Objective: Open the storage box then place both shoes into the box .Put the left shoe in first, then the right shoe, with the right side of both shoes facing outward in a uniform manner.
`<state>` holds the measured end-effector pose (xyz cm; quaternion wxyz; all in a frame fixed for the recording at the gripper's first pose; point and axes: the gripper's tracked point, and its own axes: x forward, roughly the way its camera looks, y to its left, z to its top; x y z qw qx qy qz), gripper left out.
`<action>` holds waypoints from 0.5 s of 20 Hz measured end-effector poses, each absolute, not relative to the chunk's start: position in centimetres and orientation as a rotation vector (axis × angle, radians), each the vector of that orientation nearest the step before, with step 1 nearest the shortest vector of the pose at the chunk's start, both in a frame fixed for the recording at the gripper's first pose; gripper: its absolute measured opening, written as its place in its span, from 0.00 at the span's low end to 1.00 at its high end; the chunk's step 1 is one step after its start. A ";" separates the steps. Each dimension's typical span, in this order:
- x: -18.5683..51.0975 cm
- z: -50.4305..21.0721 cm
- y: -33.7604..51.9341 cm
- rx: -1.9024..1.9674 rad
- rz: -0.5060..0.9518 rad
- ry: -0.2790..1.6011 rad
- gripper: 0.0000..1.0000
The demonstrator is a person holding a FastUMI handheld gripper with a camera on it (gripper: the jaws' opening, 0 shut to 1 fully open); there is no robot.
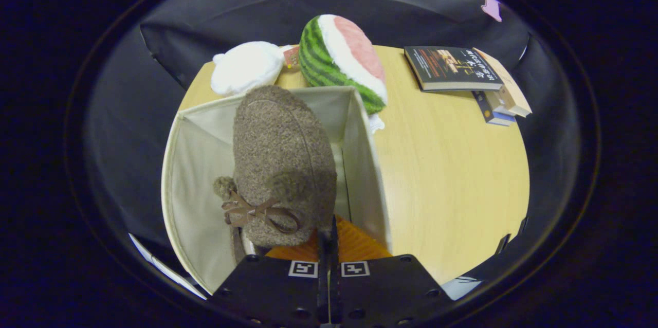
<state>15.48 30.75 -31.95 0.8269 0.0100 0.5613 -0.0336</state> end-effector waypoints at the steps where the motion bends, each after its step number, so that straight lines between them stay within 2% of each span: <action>1: 15.0 -32.2 30.5 0.006 -0.093 1.195 0.03; 3: 13.7 -32.9 30.2 0.016 -0.130 1.215 0.03; 10: 13.4 -33.2 30.5 0.012 -0.090 1.239 0.01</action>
